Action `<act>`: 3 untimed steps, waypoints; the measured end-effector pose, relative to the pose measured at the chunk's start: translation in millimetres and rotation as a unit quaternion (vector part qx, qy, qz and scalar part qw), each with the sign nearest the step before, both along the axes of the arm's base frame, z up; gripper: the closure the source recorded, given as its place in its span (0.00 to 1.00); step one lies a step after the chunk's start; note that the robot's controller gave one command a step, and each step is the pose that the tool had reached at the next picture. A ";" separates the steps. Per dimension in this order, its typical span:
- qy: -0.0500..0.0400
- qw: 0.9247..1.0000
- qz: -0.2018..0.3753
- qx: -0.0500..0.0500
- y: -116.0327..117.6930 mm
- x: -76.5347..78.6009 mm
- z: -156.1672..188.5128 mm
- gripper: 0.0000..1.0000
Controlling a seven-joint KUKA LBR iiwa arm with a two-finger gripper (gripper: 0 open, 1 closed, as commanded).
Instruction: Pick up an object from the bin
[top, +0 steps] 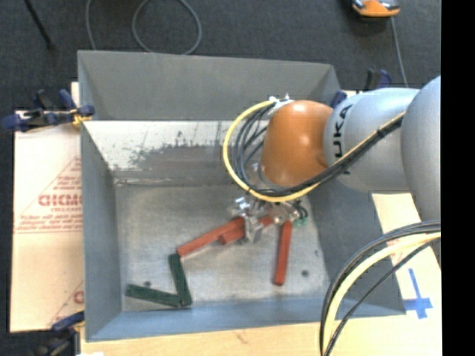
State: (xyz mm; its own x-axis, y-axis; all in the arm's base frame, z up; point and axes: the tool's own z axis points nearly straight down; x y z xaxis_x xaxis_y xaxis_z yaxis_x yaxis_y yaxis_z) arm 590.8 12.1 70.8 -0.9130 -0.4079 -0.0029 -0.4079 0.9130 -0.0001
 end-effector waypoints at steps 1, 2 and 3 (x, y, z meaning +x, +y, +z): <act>-0.006 1.000 0.002 -0.001 13.7 40.3 183.1 1.00; 0.001 0.990 0.141 0.000 87.8 13.1 125.6 1.00; -0.001 0.991 0.137 0.000 85.9 14.5 127.6 0.00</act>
Offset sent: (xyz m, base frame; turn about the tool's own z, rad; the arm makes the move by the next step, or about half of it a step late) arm 0.0369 0.0151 0.1763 -0.0112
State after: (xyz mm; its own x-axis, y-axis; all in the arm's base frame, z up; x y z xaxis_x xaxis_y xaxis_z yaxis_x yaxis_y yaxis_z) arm 605.4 97.9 198.4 -0.7678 -0.6406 -0.0044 -0.6406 0.7679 0.0000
